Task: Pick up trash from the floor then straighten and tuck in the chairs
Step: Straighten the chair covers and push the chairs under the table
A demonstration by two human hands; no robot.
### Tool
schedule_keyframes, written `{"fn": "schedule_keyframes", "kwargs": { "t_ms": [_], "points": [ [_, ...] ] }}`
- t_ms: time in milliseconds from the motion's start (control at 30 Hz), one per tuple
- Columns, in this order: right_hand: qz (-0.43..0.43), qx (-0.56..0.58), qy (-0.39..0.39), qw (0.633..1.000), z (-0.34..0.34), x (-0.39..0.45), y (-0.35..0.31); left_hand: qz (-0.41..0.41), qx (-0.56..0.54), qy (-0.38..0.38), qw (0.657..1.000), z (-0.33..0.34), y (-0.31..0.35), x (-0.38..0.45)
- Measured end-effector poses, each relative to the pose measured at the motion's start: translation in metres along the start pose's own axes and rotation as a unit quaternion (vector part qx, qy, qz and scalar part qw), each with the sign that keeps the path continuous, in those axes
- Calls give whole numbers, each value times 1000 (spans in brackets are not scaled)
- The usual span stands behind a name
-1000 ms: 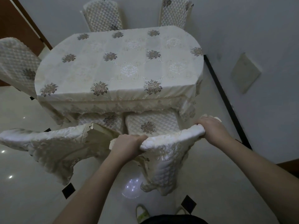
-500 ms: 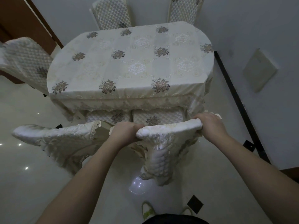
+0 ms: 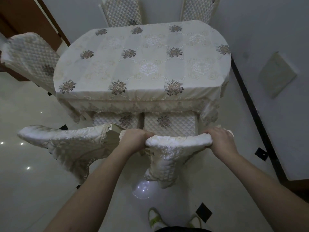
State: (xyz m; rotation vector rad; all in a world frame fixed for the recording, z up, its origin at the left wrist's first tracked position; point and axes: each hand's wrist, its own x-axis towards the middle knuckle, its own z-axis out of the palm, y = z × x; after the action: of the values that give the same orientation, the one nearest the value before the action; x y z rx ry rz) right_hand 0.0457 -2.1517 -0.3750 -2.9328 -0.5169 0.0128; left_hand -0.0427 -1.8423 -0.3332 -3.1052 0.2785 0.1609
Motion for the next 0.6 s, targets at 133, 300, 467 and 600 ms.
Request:
{"fn": "schedule_keyframes", "kwargs": {
  "t_ms": [133, 300, 467, 600],
  "points": [
    [3, 11, 18, 1000, 6, 5, -6, 9, -11, 37, 999, 6, -13, 4],
    [1, 25, 31, 999, 17, 5, -11, 9, -19, 47, 999, 18, -27, 7],
    [4, 22, 21, 1000, 20, 10, -15, 16, -16, 59, 998, 25, -36, 12],
    [6, 17, 11, 1000, 26, 13, -17, 21, -14, 69, 997, 28, -37, 13]
  ]
}}
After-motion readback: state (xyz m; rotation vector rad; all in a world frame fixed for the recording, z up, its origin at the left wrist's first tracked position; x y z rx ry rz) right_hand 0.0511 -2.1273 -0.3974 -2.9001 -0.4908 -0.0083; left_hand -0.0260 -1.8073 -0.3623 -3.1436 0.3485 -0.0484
